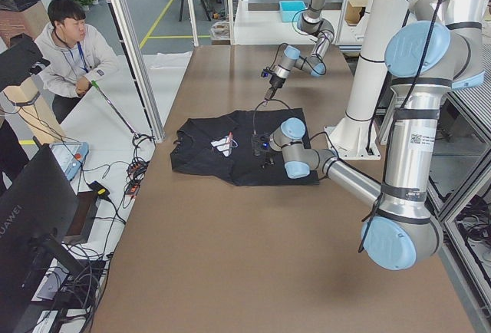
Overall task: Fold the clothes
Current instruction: 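Move both grippers to the hem corners nearest the robot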
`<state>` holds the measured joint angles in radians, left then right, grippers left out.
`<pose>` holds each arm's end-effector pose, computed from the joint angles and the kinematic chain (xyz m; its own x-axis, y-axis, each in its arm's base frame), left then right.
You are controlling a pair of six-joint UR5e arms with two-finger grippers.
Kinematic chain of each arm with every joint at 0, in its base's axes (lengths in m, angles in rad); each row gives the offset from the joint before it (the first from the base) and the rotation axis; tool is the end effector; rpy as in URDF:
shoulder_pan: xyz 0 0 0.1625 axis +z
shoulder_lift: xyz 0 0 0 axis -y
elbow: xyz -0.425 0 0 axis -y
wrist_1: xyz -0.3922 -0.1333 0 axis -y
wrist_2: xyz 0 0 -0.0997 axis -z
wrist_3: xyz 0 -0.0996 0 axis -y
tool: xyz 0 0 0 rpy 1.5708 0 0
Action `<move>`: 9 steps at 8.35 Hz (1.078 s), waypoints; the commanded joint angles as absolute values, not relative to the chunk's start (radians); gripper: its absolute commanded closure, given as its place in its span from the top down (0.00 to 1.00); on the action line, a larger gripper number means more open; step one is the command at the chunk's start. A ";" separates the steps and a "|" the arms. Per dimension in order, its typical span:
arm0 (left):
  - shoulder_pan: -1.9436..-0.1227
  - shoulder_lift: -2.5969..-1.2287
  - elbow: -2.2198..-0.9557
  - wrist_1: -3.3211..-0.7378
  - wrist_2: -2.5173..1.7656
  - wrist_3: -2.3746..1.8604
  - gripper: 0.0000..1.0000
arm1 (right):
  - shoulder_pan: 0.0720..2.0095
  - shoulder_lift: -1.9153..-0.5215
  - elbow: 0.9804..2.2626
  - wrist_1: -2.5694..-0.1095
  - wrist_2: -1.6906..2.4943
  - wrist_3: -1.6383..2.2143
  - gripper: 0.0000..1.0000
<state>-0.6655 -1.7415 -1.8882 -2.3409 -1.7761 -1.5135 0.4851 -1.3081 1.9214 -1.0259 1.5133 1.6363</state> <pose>0.3566 -0.4236 0.3325 0.2674 -0.1386 -0.9536 0.4373 0.8993 -0.0081 -0.4325 -0.3851 0.2957 0.3204 0.2428 0.9156 -0.5342 0.8445 -0.0370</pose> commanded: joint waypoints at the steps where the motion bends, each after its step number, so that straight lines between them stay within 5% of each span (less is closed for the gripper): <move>1: -0.498 -1.559 -2.060 -2.362 -1.695 -1.731 1.00 | 0.356 -1.431 2.064 -1.026 1.451 1.883 0.90; 5: -0.176 -1.421 -2.071 -2.445 -1.410 -1.850 1.00 | 0.169 -1.575 2.118 -0.903 1.272 1.983 0.90; 9: -0.072 -1.416 -2.023 -2.445 -1.335 -1.870 0.99 | 0.169 -1.634 2.106 -0.864 1.272 1.971 0.90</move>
